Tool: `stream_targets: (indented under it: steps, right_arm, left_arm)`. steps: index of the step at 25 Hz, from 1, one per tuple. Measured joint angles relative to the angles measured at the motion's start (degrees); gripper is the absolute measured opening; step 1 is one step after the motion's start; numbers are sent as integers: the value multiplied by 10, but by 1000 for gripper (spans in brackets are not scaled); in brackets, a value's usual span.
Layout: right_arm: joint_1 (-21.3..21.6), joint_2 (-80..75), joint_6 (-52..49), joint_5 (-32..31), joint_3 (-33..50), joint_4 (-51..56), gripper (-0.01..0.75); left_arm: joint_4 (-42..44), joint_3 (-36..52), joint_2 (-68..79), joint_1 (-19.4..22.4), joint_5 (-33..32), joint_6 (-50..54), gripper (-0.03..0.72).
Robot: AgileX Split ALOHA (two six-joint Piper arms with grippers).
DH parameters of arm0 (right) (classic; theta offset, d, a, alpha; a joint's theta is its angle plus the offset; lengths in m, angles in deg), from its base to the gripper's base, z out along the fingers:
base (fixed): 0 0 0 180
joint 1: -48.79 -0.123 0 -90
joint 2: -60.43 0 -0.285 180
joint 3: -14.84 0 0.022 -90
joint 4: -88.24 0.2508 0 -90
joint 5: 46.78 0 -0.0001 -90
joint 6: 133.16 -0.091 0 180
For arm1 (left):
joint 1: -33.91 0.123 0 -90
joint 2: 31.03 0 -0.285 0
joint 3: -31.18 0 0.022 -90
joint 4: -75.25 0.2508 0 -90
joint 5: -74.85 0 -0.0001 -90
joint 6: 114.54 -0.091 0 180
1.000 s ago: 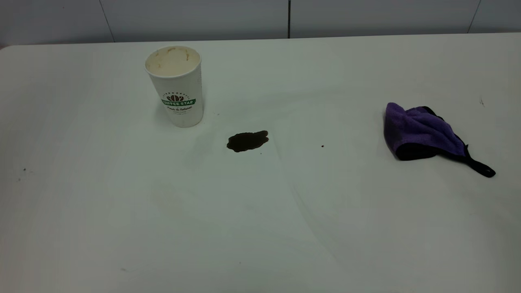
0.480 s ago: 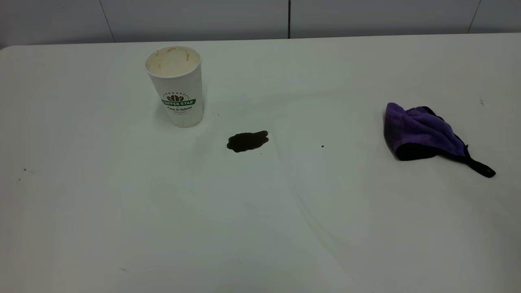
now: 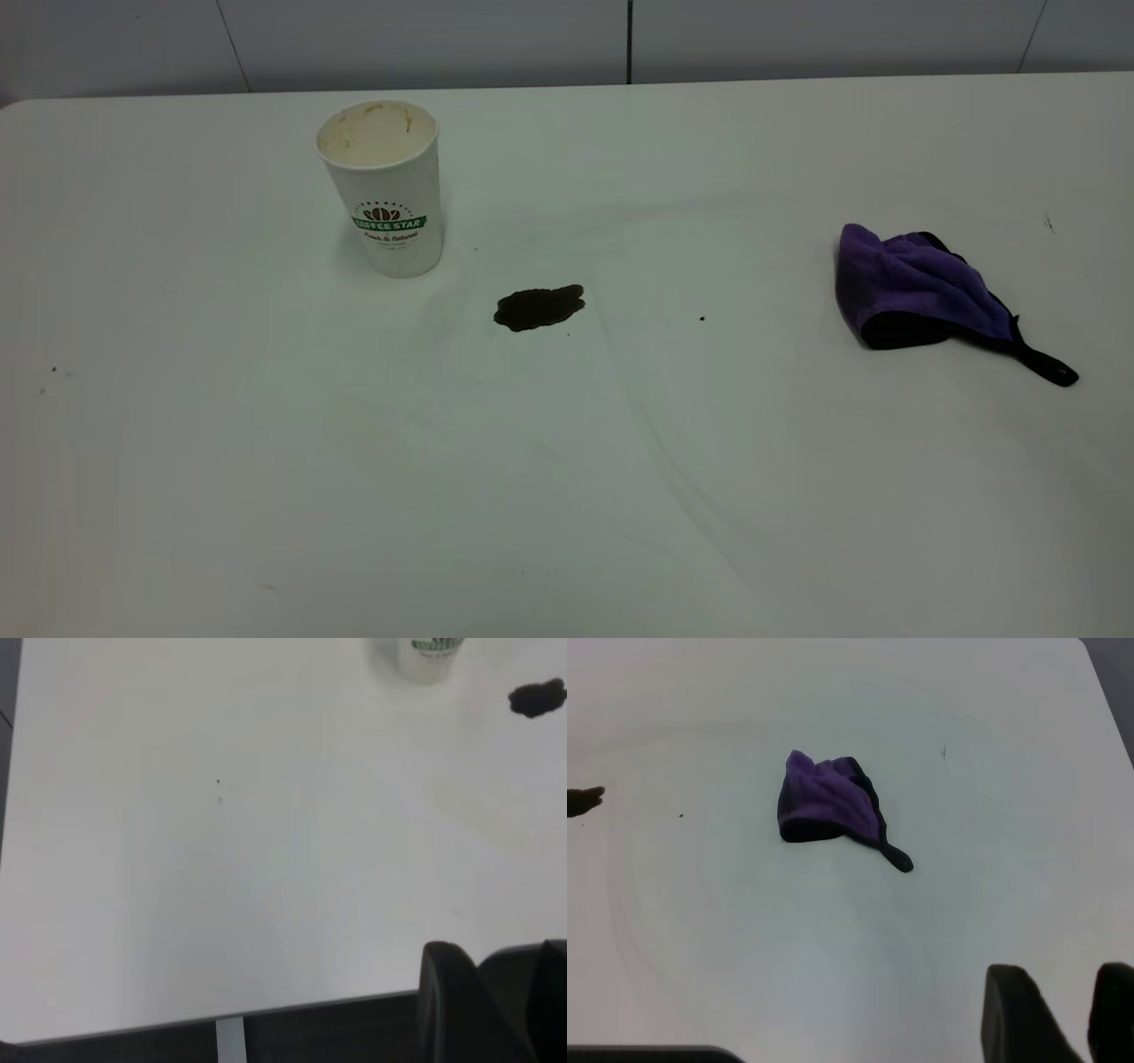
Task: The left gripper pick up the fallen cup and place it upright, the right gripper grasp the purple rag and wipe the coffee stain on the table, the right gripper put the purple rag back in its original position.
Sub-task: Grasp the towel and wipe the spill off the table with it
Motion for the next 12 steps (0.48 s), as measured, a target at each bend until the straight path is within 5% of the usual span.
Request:
stream_targets:
  steps: [12]
  right_arm:
    - [0, 0, 0, 0, 0, 0, 239]
  left_arm:
    - [6, 1, -6, 32, 1, 9, 240]
